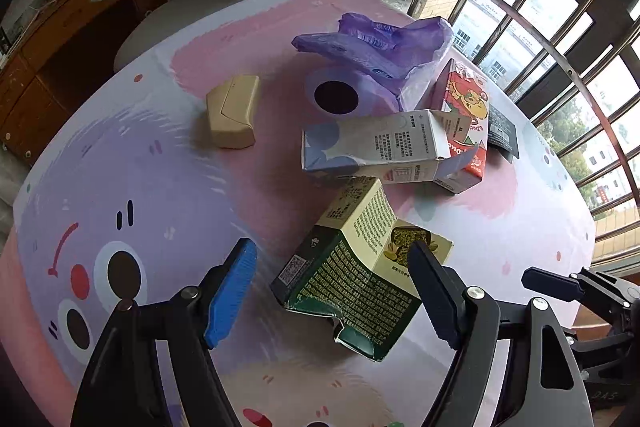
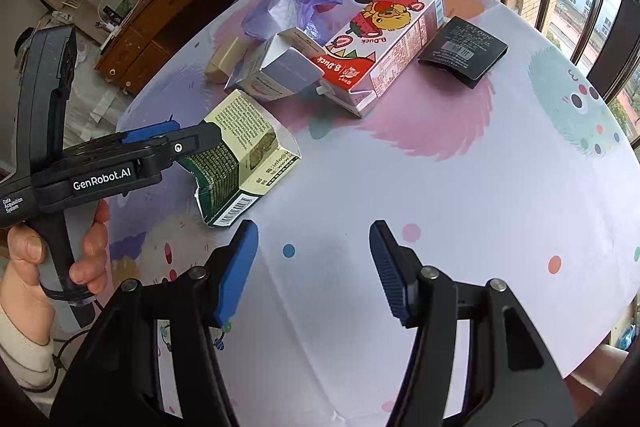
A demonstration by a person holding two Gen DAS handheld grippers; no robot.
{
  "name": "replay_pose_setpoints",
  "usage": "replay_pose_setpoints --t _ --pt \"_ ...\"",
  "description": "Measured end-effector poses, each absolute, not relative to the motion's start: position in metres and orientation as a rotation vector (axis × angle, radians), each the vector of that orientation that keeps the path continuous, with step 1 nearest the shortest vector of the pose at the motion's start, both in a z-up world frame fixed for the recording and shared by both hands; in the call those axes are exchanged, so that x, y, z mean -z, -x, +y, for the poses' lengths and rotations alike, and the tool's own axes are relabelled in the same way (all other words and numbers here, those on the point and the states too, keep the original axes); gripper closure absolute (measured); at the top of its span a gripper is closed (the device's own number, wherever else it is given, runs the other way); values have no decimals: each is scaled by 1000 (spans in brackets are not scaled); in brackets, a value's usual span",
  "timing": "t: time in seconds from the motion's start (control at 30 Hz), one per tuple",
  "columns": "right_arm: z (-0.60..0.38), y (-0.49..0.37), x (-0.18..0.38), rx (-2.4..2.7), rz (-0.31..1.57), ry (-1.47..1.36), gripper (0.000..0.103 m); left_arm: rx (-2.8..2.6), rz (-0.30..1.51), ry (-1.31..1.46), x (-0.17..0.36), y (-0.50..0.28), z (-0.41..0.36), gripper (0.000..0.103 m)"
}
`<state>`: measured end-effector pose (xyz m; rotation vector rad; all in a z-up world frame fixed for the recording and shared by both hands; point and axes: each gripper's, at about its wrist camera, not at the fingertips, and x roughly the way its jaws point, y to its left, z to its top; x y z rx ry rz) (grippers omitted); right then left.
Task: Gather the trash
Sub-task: 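Grasp the green cigarette box with the left tool while the right tool grasps the purple plastic bag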
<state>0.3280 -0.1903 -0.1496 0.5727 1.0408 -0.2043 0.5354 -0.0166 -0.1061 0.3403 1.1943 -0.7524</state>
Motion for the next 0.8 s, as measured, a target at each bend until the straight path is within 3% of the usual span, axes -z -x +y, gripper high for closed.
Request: replay_pose_setpoints --t 0.3,0.43,0.53,0.67,0.8 --pt "-208 -370 135 241 963 -619 47 822 1248 -381 141 -560 -34 24" --pt "-213 -384 123 238 931 -615 47 865 1263 -394 152 -556 -38 31" --pt "-216 -394 111 231 911 -603 47 891 1272 -364 153 -551 -36 50" --pt "-226 -407 95 235 881 -604 47 905 1299 -301 156 -540 -28 67" --pt "-234 -430 84 240 858 -620 47 860 1303 -211 147 -528 -9 78"
